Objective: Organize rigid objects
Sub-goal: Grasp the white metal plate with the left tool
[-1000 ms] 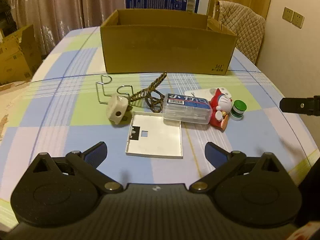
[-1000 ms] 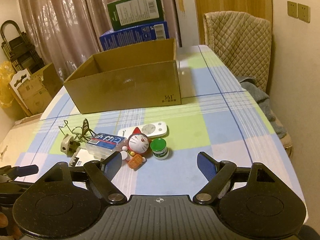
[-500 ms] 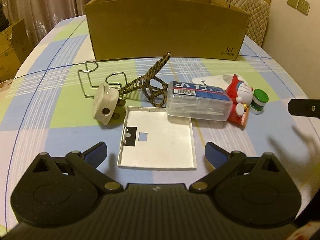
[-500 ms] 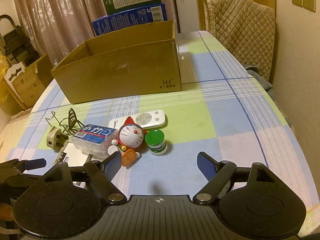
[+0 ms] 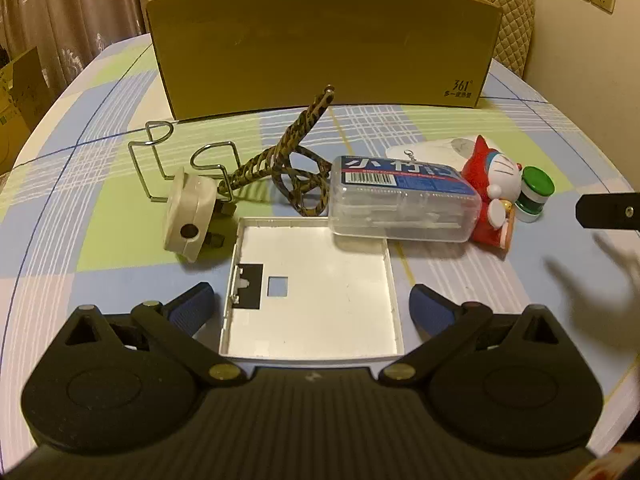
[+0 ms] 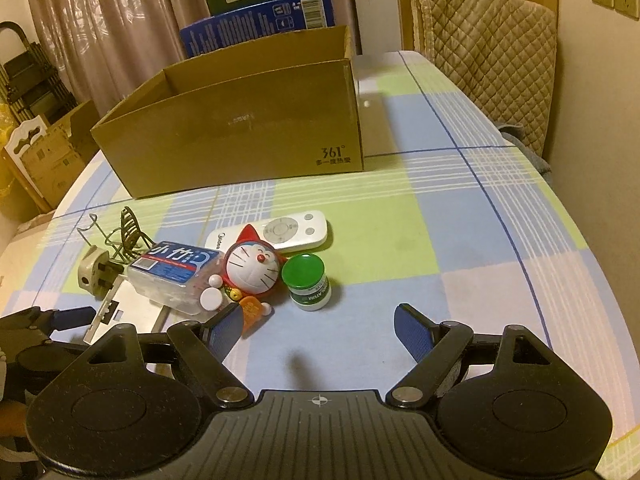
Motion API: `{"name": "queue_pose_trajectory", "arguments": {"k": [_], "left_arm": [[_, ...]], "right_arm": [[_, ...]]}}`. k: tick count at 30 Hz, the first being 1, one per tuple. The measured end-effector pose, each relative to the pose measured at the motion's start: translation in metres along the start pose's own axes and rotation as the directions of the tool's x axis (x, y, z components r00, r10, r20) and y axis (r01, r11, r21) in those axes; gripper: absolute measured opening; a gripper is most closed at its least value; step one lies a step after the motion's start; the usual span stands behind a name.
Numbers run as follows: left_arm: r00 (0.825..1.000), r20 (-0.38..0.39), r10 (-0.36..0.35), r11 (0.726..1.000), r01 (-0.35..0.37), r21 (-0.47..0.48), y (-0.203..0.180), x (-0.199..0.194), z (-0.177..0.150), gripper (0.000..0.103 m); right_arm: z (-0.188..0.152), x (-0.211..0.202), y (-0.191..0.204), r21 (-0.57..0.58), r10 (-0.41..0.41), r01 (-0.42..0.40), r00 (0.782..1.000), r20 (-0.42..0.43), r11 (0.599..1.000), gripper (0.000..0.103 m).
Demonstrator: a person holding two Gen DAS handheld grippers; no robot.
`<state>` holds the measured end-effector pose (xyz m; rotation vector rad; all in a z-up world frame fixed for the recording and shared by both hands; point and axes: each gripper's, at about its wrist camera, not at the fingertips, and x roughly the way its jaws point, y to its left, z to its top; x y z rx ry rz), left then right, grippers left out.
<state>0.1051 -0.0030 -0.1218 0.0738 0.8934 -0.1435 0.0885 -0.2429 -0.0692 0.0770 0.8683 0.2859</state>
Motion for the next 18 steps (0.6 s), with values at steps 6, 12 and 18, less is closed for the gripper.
{"name": "queue_pose_trajectory", "arguments": {"k": [6, 12, 18], "left_arm": [[1.0, 0.01, 0.002, 1.0, -0.002, 0.007, 0.0011, 0.0027, 0.0013, 0.1], [1.0, 0.014, -0.004, 1.0, 0.004, 0.013, 0.0034, 0.0, 0.0035, 0.086], [1.0, -0.001, 0.002, 1.0, -0.002, -0.001, 0.0042, -0.0033, 0.0041, 0.085]], "right_arm": [[-0.0004, 0.0037, -0.0026, 0.006, 0.003, -0.003, 1.0, -0.013, 1.0, 0.08], [-0.0008, 0.004, -0.0023, 0.005, 0.004, -0.004, 1.0, -0.012, 1.0, 0.08], [0.0002, 0.0047, -0.0009, -0.031, 0.016, -0.016, 1.0, -0.005, 0.999, 0.08]]}}
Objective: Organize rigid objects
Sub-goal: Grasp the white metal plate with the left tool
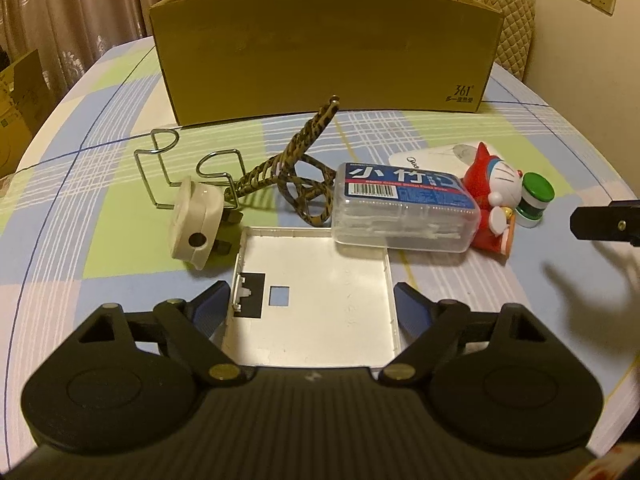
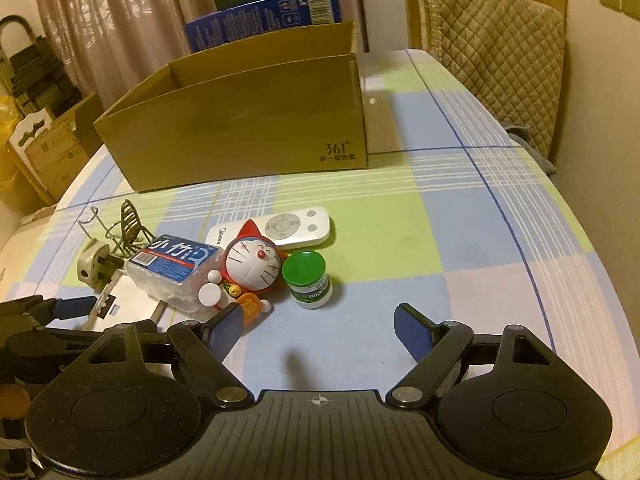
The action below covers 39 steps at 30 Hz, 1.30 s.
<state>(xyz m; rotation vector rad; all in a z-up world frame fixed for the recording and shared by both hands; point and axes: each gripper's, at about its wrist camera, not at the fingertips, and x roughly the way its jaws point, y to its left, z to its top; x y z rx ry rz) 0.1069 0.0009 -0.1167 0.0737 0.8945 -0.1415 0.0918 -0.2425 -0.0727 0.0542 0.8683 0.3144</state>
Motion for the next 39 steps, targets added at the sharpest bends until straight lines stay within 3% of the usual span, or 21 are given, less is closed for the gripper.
{"name": "queue_pose_trajectory", "arguments": {"k": [11, 13, 24, 27, 35, 36, 37, 39], "left_arm": [[1.0, 0.0, -0.015, 0.999, 0.015, -0.042, 0.005, -0.022, -0.002, 0.084], [1.0, 0.0, -0.013, 0.999, 0.013, -0.045, 0.006, -0.025, -0.003, 0.084], [1.0, 0.01, -0.021, 0.997, 0.022, -0.078, 0.011, -0.039, -0.004, 0.084], [1.0, 0.019, -0.017, 0.997, 0.018, -0.077, 0.011, -0.045, -0.002, 0.084], [0.997, 0.071, -0.007, 0.998, 0.011, -0.068, 0.009, -0.069, 0.014, 0.084], [0.997, 0.081, -0.002, 0.998, 0.008, -0.068, 0.009, -0.073, 0.018, 0.084], [0.996, 0.09, 0.0, 0.998, 0.006, -0.069, 0.009, -0.075, 0.021, 0.084], [0.994, 0.109, 0.002, 0.997, 0.006, -0.073, 0.01, -0.081, 0.027, 0.084]], "right_arm": [[0.01, 0.026, 0.006, -0.163, 0.0, 0.001, 1.0, 0.007, 0.987, 0.076], [0.012, 0.032, 0.007, -0.192, 0.003, -0.004, 1.0, -0.008, 0.981, 0.063], [0.013, 0.057, 0.017, -0.286, -0.003, -0.007, 0.999, -0.033, 0.958, 0.038], [0.013, 0.059, 0.017, -0.286, -0.007, -0.003, 0.999, -0.035, 0.958, 0.026], [0.019, 0.034, 0.02, -0.269, -0.01, 0.01, 1.0, 0.002, 0.963, 0.021], [0.021, 0.029, 0.02, -0.268, -0.009, 0.012, 1.0, 0.011, 0.963, 0.014], [0.024, 0.026, 0.021, -0.272, -0.009, 0.013, 1.0, 0.015, 0.962, 0.0], [0.028, 0.02, 0.023, -0.276, -0.018, 0.023, 1.0, 0.022, 0.961, 0.0]]}}
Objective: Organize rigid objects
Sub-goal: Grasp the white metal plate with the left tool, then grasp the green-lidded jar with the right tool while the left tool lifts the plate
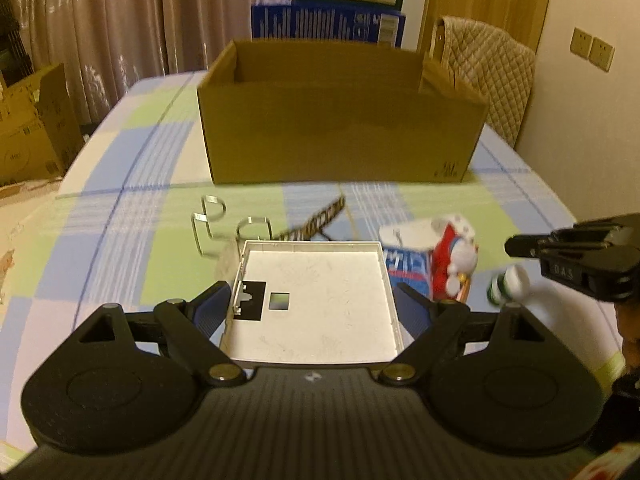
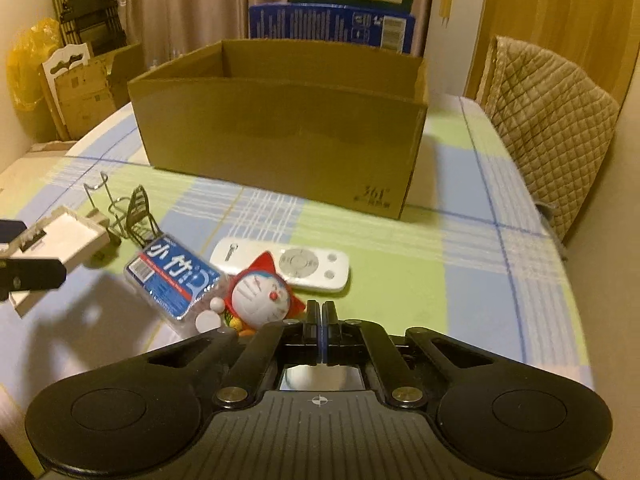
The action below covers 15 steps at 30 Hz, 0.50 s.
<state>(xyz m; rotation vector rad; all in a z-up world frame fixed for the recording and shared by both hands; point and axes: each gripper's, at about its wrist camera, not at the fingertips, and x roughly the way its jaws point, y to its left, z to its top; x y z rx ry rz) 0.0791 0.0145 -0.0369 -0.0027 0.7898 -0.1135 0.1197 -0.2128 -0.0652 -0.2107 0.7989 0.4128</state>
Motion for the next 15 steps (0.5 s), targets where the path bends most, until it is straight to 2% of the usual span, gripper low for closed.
{"name": "queue_pose_trajectory", "arguments": {"k": [4, 9, 11, 12, 13, 15], "left_arm": [[1.0, 0.021, 0.003, 1.0, -0.003, 0.002, 0.0, -0.01, 0.007, 0.084], [1.0, 0.024, 0.0, 1.0, 0.0, 0.007, -0.002, -0.019, 0.002, 0.084], [1.0, 0.018, -0.005, 1.0, 0.005, 0.001, -0.001, -0.018, 0.001, 0.084], [1.0, 0.015, -0.008, 1.0, 0.008, -0.002, -0.001, -0.016, 0.0, 0.084], [1.0, 0.013, -0.01, 1.0, 0.01, -0.003, -0.001, -0.015, 0.0, 0.084], [1.0, 0.011, -0.014, 1.0, 0.014, -0.005, -0.002, -0.012, 0.001, 0.084]], "right_arm": [[0.0, -0.006, -0.005, 0.022, 0.009, -0.009, 1.0, -0.007, 1.0, 0.0], [-0.017, -0.016, -0.015, 0.071, -0.001, 0.001, 1.0, -0.002, 0.997, 0.0], [-0.024, -0.016, -0.016, 0.086, 0.0, 0.001, 1.0, -0.012, 0.996, 0.013], [-0.027, -0.016, -0.016, 0.093, 0.004, -0.003, 1.0, -0.012, 0.996, 0.036], [-0.028, -0.017, -0.016, 0.1, 0.01, -0.009, 1.0, -0.009, 0.995, 0.052], [-0.032, -0.018, -0.013, 0.102, 0.019, -0.019, 1.0, 0.002, 0.995, 0.055]]}}
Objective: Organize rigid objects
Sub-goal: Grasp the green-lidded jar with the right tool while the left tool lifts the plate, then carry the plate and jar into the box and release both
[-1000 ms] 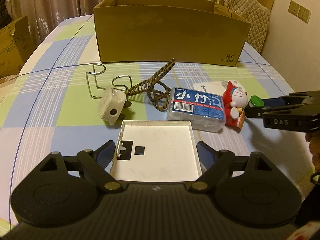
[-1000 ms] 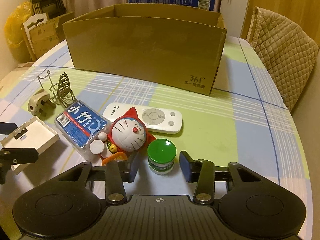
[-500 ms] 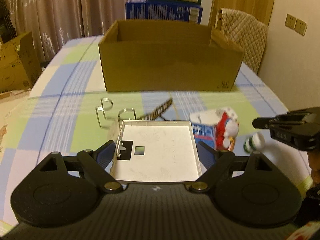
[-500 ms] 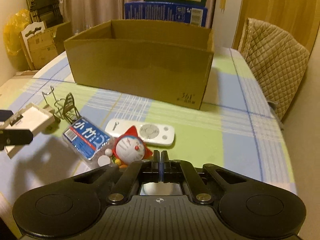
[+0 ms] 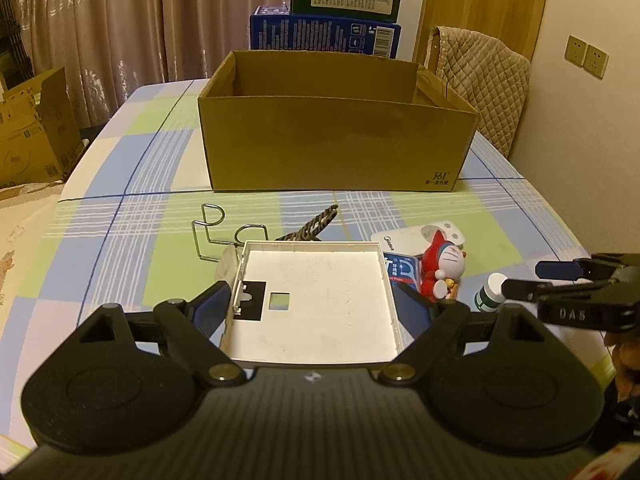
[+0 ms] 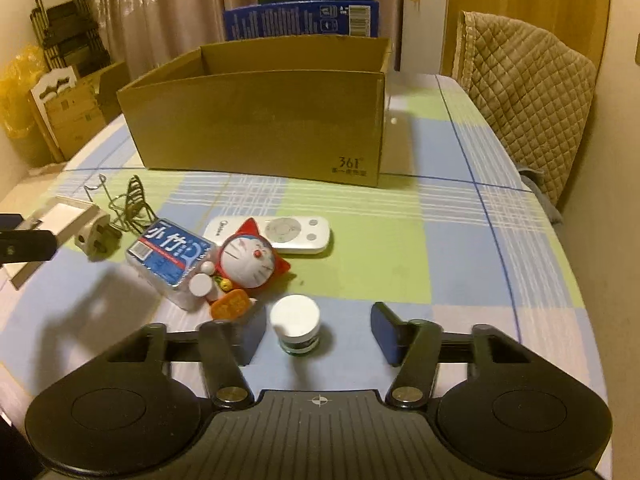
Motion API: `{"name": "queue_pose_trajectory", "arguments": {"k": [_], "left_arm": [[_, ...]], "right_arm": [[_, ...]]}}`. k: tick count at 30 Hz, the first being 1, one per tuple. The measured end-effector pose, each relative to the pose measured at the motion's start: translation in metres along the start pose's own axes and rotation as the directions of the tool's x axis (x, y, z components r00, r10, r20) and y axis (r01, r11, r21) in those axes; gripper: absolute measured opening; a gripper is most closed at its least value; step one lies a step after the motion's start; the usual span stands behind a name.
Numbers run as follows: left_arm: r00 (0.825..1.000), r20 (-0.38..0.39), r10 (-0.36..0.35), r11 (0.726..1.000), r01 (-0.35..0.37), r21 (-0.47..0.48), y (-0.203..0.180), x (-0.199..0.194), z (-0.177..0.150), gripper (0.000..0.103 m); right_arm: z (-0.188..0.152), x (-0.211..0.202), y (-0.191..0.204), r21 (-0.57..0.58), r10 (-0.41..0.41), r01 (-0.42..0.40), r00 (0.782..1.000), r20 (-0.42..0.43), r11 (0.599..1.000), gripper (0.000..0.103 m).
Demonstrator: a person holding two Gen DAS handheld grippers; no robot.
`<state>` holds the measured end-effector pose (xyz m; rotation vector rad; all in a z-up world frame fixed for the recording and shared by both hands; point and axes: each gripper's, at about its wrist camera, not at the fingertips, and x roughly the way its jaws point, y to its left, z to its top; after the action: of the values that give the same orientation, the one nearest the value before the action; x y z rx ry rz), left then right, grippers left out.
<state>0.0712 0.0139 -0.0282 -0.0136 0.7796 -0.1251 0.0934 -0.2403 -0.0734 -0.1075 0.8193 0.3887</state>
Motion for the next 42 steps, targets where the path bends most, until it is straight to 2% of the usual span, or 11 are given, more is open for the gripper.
{"name": "queue_pose_trajectory", "arguments": {"k": [8, 9, 10, 11, 13, 19, 23, 28, 32, 37, 42], "left_arm": [[1.0, 0.002, 0.001, 1.0, -0.001, 0.001, 0.0, 0.006, 0.003, 0.084], [1.0, 0.002, 0.001, 1.0, -0.001, 0.001, 0.0, 0.007, 0.004, 0.084], [1.0, 0.003, 0.002, 1.0, -0.002, 0.001, 0.0, 0.007, 0.004, 0.084], [1.0, 0.004, 0.003, 1.0, -0.003, 0.001, 0.0, 0.007, 0.005, 0.084], [1.0, 0.007, 0.001, 1.0, -0.001, -0.001, 0.0, 0.007, 0.007, 0.084], [1.0, 0.028, -0.01, 1.0, 0.01, -0.002, -0.001, 0.006, 0.022, 0.084], [0.998, 0.062, -0.016, 1.0, 0.016, 0.003, -0.002, 0.006, 0.047, 0.084], [0.993, 0.113, -0.025, 1.0, 0.024, 0.01, 0.001, 0.012, 0.089, 0.084], [0.989, 0.15, -0.014, 0.999, 0.008, 0.04, 0.002, 0.028, 0.129, 0.084], [0.987, 0.162, -0.003, 0.999, -0.004, 0.045, 0.009, 0.062, 0.175, 0.084], [0.99, 0.138, -0.004, 1.0, 0.001, 0.021, 0.021, 0.098, 0.207, 0.085]], "right_arm": [[-0.002, 0.03, 0.016, -0.075, -0.002, -0.002, 0.999, -0.053, 0.997, 0.055], [-0.002, 0.033, 0.017, -0.082, -0.003, -0.002, 0.999, -0.054, 0.997, 0.048], [-0.002, 0.035, 0.017, -0.092, -0.007, 0.002, 0.998, -0.059, 0.996, 0.029], [-0.003, 0.038, 0.018, -0.099, -0.015, 0.008, 0.998, -0.065, 0.995, 0.027], [-0.002, 0.037, 0.016, -0.091, -0.013, 0.007, 0.998, -0.067, 0.996, 0.027], [0.013, 0.014, 0.013, -0.075, -0.016, 0.016, 1.0, 0.001, 0.997, 0.027], [0.042, -0.001, 0.011, -0.059, 0.002, 0.001, 0.998, 0.063, 0.998, 0.027], [0.106, -0.015, 0.011, -0.062, 0.034, -0.023, 0.984, 0.175, 0.998, 0.027], [0.157, -0.011, 0.011, -0.074, 0.046, -0.029, 0.972, 0.232, 0.997, 0.027], [0.206, 0.023, 0.004, -0.032, 0.05, -0.044, 0.976, 0.211, 0.999, 0.027], [0.22, 0.06, -0.005, 0.007, 0.049, -0.051, 0.986, 0.157, 0.999, 0.027]]}}
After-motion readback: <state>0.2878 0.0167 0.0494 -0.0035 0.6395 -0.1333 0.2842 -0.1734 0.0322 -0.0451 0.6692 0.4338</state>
